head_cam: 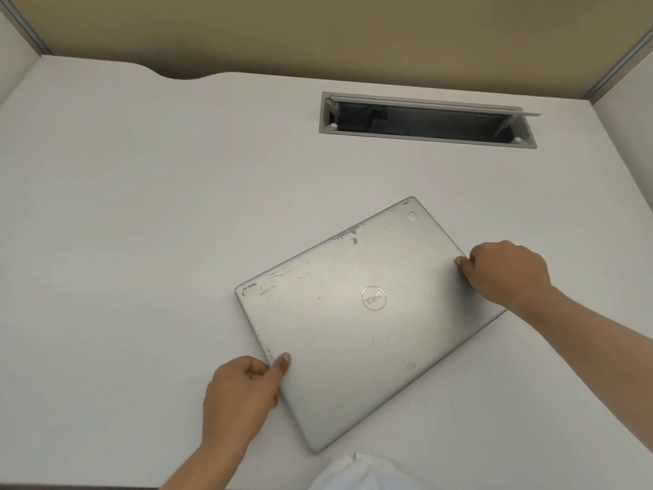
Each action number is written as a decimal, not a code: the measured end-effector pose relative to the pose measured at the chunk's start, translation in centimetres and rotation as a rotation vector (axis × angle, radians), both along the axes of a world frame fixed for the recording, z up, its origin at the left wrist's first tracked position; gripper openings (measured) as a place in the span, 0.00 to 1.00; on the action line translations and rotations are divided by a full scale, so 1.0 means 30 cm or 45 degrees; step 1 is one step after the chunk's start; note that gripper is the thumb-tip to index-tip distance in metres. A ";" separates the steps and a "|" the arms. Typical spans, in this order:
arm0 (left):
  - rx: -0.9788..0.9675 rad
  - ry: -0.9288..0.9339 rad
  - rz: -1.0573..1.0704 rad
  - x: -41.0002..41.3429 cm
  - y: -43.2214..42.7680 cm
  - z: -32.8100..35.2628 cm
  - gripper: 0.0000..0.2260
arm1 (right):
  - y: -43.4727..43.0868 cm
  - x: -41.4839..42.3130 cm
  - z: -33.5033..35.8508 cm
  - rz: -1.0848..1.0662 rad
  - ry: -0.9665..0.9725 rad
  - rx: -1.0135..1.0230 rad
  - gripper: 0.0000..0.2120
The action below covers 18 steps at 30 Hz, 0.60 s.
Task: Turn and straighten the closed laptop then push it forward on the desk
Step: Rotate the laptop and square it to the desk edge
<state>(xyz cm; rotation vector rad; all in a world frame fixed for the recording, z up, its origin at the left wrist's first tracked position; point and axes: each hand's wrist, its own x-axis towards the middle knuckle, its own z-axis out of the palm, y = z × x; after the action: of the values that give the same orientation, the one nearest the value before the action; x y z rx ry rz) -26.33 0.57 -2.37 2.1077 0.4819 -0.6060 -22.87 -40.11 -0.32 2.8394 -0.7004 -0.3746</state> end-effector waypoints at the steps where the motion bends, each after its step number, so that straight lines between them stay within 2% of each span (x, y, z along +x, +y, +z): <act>1: 0.000 -0.064 0.092 0.005 -0.004 0.003 0.16 | 0.000 0.012 0.003 -0.042 -0.016 0.091 0.21; 4: -0.049 -0.184 0.280 0.029 -0.025 0.020 0.11 | 0.005 0.043 0.002 -0.177 -0.122 0.371 0.18; 6: -0.110 -0.158 0.355 0.043 -0.039 0.028 0.13 | 0.013 0.052 -0.009 -0.241 -0.205 0.481 0.18; 11: -0.287 0.080 0.505 0.053 -0.064 0.048 0.17 | 0.028 0.046 -0.038 -0.291 -0.298 0.569 0.20; 16: -0.426 0.148 0.581 0.038 -0.101 0.086 0.08 | 0.027 0.049 -0.049 -0.328 -0.309 0.693 0.18; 18: -0.437 0.159 0.631 0.042 -0.119 0.100 0.10 | 0.034 0.055 -0.051 -0.341 -0.296 0.715 0.17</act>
<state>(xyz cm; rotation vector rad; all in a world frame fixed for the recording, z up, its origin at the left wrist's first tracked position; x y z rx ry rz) -25.05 -3.00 0.63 1.5531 0.8708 -0.4880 -21.22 -39.10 -1.85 3.3577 -1.1940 -0.3223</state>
